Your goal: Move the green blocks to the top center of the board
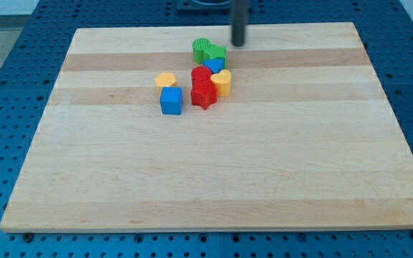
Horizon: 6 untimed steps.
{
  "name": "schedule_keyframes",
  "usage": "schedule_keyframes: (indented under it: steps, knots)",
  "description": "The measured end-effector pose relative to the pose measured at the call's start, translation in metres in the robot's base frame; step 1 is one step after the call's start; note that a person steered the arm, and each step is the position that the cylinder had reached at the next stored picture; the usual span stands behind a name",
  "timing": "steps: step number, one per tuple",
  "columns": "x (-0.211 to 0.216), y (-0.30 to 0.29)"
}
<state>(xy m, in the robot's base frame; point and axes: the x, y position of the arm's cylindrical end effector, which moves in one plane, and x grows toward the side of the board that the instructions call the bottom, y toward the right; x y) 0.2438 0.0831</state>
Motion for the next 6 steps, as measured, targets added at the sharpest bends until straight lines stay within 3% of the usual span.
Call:
schedule_keyframes:
  steps: [1,2,3,6]
  knots:
    - [0.036,0.021]
    - [0.055,-0.009]
    - [0.057,-0.056]
    - [0.076,-0.057]
